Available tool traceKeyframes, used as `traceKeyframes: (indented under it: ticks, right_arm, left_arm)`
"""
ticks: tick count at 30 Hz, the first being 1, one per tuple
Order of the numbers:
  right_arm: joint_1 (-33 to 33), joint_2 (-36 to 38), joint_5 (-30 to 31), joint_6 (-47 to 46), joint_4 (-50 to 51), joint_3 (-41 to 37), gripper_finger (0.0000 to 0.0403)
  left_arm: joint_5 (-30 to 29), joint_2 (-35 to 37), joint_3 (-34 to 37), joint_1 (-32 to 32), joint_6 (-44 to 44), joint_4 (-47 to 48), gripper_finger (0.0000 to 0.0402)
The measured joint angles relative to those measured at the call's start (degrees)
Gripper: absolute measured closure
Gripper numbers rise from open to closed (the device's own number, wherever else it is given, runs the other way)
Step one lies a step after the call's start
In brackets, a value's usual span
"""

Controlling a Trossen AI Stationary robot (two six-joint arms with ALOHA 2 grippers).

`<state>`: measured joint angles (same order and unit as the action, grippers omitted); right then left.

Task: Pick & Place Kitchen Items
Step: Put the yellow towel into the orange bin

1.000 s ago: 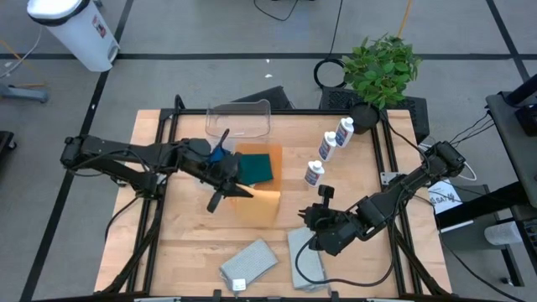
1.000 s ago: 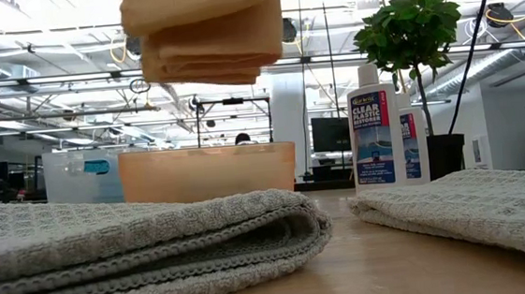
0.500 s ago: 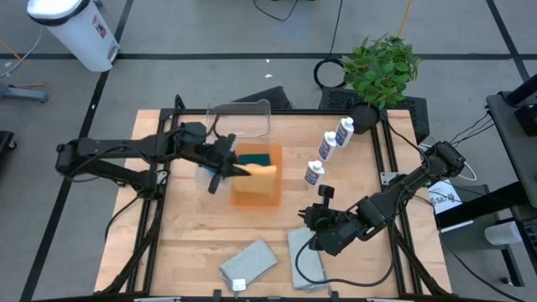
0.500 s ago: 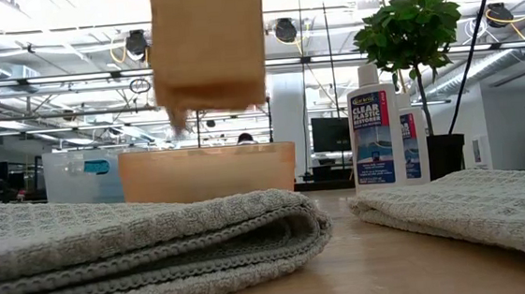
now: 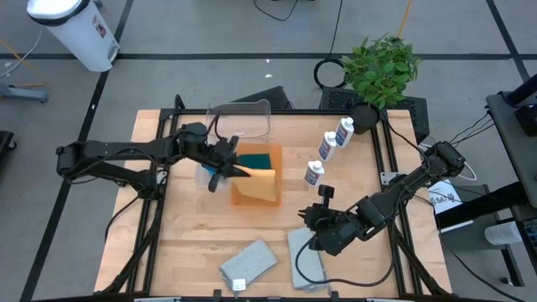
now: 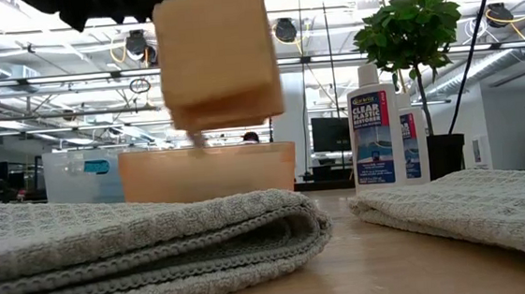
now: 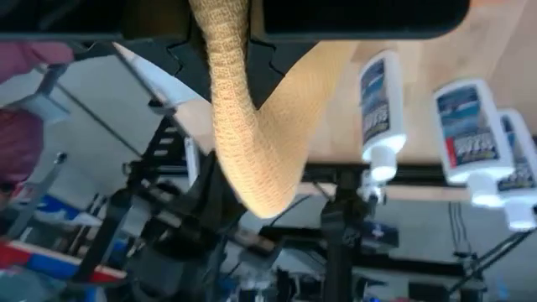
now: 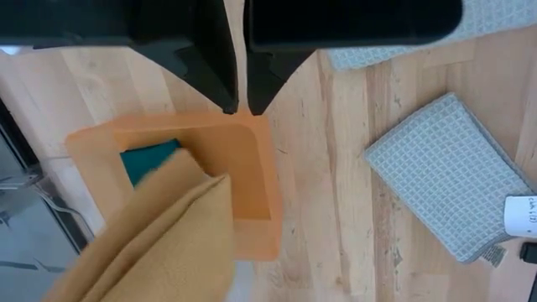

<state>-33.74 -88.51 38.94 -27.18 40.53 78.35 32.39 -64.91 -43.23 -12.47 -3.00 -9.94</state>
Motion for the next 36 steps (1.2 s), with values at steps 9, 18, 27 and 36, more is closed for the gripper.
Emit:
traceKeyframes:
  ticks: [9,18,27,36]
  right_arm:
    - [0.0,0.0,0.0,0.0,0.0,0.0,0.0401]
    - [0.0,0.0,0.2,0.0,0.0,0.0,0.0401]
    - [0.0,0.0,0.2,-0.1,0.0,0.0,0.0402]
    - [0.0,0.0,0.2,0.2,-0.5,0.0,0.0402]
  left_arm:
    - [-1.0,-0.1,3.9,0.7,-1.4,-0.9,0.0380]
    - [-0.5,-0.1,4.6,5.6,-11.1,-8.5,0.0382]
    - [-6.9,-1.7,4.6,9.7,-12.4,-5.6,0.0382]
    - [-8.4,-3.3,4.6,8.0,-10.2,-4.7,0.0382]
